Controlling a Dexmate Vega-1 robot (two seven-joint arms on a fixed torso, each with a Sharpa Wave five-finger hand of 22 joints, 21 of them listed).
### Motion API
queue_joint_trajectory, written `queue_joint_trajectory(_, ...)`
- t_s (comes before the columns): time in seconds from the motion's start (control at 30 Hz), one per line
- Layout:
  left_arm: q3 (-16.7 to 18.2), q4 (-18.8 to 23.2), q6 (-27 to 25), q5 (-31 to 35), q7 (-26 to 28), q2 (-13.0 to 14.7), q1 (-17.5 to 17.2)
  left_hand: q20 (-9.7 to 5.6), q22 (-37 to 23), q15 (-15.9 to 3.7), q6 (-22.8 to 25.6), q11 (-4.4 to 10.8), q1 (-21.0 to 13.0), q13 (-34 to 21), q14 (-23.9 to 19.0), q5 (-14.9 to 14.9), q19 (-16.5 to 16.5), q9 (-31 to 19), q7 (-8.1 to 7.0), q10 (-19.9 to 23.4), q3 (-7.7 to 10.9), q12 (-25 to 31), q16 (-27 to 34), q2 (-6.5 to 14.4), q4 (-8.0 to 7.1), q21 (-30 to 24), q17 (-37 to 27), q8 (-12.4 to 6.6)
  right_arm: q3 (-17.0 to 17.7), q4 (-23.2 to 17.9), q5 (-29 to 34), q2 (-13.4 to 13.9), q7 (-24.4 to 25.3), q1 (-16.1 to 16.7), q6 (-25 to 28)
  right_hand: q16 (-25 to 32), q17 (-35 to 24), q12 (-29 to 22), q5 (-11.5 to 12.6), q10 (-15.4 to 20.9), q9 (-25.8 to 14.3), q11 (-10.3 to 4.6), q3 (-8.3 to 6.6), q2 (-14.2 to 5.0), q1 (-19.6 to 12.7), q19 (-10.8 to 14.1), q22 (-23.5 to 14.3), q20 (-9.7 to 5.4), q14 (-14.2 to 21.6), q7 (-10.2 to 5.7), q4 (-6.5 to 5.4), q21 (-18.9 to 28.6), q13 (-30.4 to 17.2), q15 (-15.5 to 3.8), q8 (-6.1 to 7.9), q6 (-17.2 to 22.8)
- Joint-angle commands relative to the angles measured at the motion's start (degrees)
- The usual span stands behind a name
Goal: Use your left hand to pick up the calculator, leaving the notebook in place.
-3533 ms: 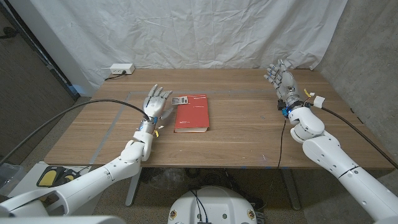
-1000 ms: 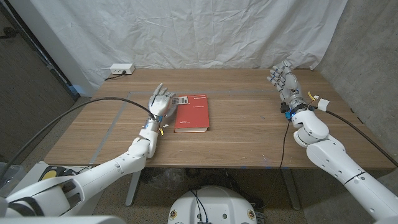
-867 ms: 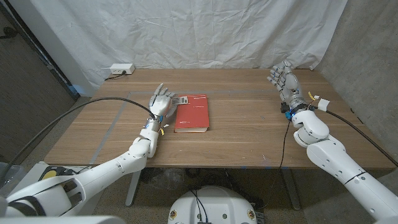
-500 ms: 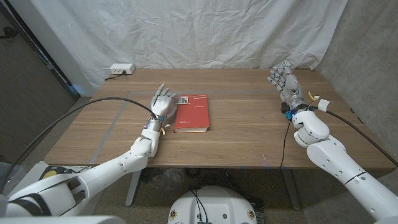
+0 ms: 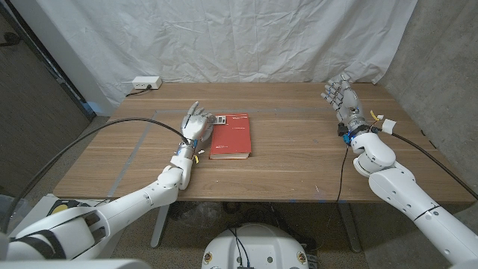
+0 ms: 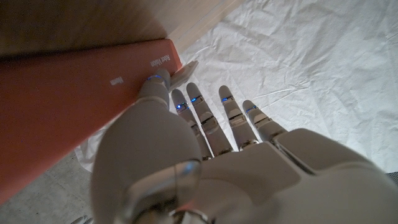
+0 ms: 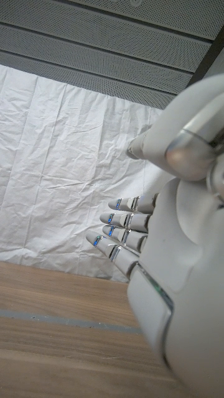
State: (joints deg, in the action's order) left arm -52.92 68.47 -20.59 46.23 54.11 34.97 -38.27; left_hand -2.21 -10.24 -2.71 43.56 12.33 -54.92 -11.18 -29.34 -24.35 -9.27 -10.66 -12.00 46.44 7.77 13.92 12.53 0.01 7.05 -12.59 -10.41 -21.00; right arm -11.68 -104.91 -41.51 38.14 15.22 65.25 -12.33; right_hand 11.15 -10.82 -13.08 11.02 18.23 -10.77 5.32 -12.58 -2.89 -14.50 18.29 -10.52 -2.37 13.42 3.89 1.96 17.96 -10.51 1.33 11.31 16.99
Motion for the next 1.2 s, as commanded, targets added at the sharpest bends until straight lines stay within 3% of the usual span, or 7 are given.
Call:
queue_joint_trajectory(0.03,-0.1,-0.6,0.9,-0.7,2.2,0.1,-0.3,-6.25,-0.3,-9.08,2.9,0.09,-1.1,-0.2,-2.4,0.7,-1.3,-0.1,0.06,3.1,0.76,-0.2,0.1,0.4,-0.18,-0.3,-0.1,-0.74,0.0,0.2,-0.1,-0.1,-0.2,0.1,-0.2,0.2,-0.1,0.3,0.0,0.4,-0.2,-0.20,-0.09,-0.24,0.4,0.3,-0.2,-0.21,0.8,-0.29,0.45,0.0,-0.3,0.14,-0.01,0.3)
queue_joint_trajectory(0.13,0.0,-1.0,1.2,-1.0,2.9,-0.1,-0.3,-6.40,-0.3,-9.15,5.9,0.11,-1.6,-0.1,-4.2,1.5,-2.1,0.0,0.01,5.3,1.21,-0.6,-0.1,0.9,-0.30,-0.3,-0.1,-1.29,-0.1,0.1,-0.1,-0.1,-0.3,0.0,-0.1,0.2,-0.1,0.3,0.0,0.4,-0.2,-0.27,-0.08,-0.25,0.4,0.3,-0.2,-0.21,0.8,-0.30,0.45,0.0,-0.3,0.15,0.01,0.3)
queue_joint_trajectory(1.2,0.8,-1.0,1.7,-2.1,4.9,-0.2,-0.3,-6.66,-0.2,-9.17,16.7,0.14,-5.9,0.1,-12.0,6.6,-5.3,0.6,1.03,15.9,4.74,-1.6,-0.5,3.1,0.31,-0.2,-0.2,-2.45,-0.7,0.0,0.4,-0.3,0.0,-0.3,0.0,0.2,-0.1,0.3,0.0,0.7,-0.2,-0.18,0.05,-0.29,0.6,0.7,-0.2,-0.15,1.2,-0.23,0.52,-0.4,-0.3,0.02,0.03,0.4)
